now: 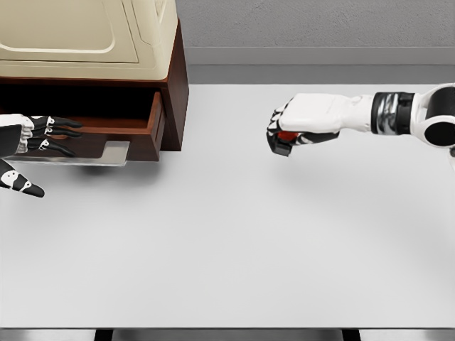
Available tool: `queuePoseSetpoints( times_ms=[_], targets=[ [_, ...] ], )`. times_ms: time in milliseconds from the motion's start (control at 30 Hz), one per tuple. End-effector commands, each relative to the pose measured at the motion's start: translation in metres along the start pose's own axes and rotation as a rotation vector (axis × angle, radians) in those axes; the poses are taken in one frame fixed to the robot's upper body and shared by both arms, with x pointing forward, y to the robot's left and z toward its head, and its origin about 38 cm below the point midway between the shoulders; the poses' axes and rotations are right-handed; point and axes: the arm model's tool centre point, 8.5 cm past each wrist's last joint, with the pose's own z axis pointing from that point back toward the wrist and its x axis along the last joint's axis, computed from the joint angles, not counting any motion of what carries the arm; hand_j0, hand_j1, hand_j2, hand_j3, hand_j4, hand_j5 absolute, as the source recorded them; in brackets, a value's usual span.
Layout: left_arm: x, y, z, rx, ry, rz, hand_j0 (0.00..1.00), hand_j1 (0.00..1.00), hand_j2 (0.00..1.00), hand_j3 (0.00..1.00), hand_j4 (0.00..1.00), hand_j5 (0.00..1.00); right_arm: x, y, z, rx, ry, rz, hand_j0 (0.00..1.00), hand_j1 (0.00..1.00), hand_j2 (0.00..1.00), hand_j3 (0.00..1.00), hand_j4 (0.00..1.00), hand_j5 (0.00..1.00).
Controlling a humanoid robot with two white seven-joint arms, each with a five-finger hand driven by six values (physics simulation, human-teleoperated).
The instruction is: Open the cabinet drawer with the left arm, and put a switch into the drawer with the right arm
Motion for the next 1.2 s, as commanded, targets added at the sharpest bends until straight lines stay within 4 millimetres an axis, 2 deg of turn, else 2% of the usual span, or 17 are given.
queuePoseSetpoints(
  times_ms=[0, 367, 667, 767, 1167],
  targets=[
    [-0.011, -0.003, -0.003, -0.008, 0.054, -0.031, 1.00, 1.00, 1.00, 1.00, 1.00, 1.00, 0.004, -0.001, -0.007, -0.005, -0.016, -0.005, 0.46, 0.46, 0.46, 0.46, 0.46, 0.46],
    [-0.011, -0.003, -0.003, -0.008, 0.053, -0.032, 1.00, 1.00, 1.00, 1.00, 1.00, 1.00, 0.011, -0.030, -0.029, -0.038, -0.049, 0.026, 0.46, 0.46, 0.46, 0.46, 0.46, 0.46],
    [-0.010, -0.003, -0.003, -0.007, 0.051, -0.034, 1.00, 1.00, 1.00, 1.00, 1.00, 1.00, 0.014, -0.046, -0.028, -0.051, -0.053, 0.059, 0.46, 0.46, 0.46, 0.46, 0.46, 0.46],
    [-0.010, -0.003, -0.003, -0.007, 0.051, -0.034, 1.00, 1.00, 1.00, 1.00, 1.00, 1.00, 0.021, -0.052, -0.037, -0.050, -0.074, 0.074, 0.46, 0.46, 0.46, 0.46, 0.46, 0.46],
    [-0.009, -0.002, -0.002, -0.004, 0.048, -0.035, 1.00, 1.00, 1.00, 1.00, 1.00, 1.00, 0.028, -0.075, -0.046, -0.080, -0.090, 0.099, 0.46, 0.46, 0.46, 0.46, 0.46, 0.46]
  ],
)
